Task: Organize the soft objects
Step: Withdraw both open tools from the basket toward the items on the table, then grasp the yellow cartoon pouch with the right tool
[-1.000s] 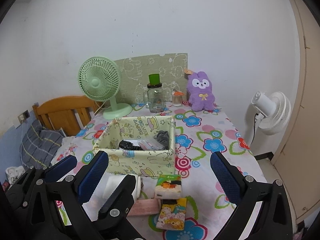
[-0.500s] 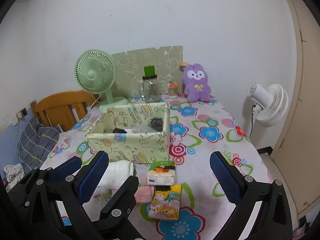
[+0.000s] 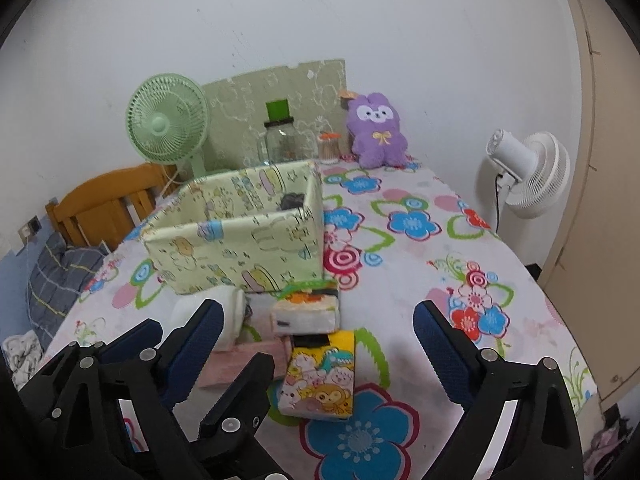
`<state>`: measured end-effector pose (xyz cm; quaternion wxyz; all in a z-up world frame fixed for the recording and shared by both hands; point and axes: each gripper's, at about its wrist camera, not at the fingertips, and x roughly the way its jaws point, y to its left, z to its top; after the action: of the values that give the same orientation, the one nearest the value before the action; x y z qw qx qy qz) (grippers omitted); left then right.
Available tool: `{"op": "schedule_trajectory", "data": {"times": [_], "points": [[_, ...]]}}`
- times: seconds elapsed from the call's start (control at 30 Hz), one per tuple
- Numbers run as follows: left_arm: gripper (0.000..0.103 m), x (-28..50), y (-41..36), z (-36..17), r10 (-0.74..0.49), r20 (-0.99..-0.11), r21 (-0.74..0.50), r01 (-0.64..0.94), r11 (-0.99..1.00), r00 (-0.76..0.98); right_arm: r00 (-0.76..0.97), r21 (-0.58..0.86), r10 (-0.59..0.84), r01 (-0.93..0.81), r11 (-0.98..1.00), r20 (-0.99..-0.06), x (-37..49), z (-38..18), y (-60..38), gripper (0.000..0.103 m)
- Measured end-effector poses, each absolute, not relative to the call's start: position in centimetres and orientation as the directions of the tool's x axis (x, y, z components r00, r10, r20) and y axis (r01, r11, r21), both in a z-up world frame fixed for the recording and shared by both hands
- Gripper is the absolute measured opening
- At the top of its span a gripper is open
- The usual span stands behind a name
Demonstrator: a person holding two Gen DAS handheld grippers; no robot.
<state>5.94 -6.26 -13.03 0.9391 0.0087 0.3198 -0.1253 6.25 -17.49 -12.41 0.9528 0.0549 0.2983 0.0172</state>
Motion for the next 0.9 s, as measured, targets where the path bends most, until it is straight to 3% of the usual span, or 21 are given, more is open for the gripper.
{"op": "schedule_trajectory", "data": {"times": [0.27, 0.6, 0.77, 0.9], "points": [[0.084, 6.9, -6.1, -15.3, -0.194, -0.656, -0.044, 0.220, 0.974, 0.729, 0.772, 0.108, 0.053, 0.020, 0.994, -0.633, 7.3, -15.1, -17.2, 0.094], [0.079, 7.7, -5.4, -17.4, -0.153, -0.706, -0.023, 0.194, 0.981, 0.692, 0.710, 0.096, 0.062, 0.008, 0.995, -0.702, 8.8, -17.7, -16.3, 0.082], [0.078, 8.0, -5.3, -18.1, -0.155, -0.727, -0.032, 0.193, 0.981, 0.669, 0.684, 0.104, 0.073, 0.004, 0.995, -0.725, 9.2, -18.6, -16.2, 0.073], [0.077, 8.2, -5.3, -18.5, -0.140, -0.739, -0.022, 0.184, 0.983, 0.659, 0.667, 0.085, 0.052, 0.017, 0.996, -0.744, 9.5, -19.1, -16.1, 0.055]]}}
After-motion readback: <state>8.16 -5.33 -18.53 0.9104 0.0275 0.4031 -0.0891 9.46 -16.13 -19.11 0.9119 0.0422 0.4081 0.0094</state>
